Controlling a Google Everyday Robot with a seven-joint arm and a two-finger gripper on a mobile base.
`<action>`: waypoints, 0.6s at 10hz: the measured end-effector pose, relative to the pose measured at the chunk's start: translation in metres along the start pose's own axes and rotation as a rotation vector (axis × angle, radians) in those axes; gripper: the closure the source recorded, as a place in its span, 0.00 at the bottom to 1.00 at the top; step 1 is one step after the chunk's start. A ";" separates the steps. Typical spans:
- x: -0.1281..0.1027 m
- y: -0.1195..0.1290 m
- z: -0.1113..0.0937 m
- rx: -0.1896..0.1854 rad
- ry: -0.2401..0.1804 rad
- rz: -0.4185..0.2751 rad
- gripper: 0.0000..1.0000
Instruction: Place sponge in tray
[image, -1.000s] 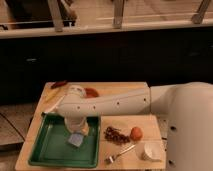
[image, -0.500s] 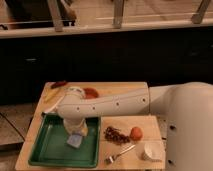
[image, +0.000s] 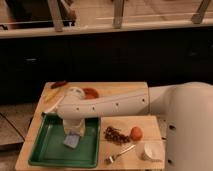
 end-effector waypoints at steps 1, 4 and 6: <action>-0.001 0.000 0.000 0.001 -0.002 -0.010 0.65; -0.002 -0.001 0.000 0.004 -0.007 -0.032 0.60; -0.004 -0.002 0.001 0.004 -0.011 -0.049 0.67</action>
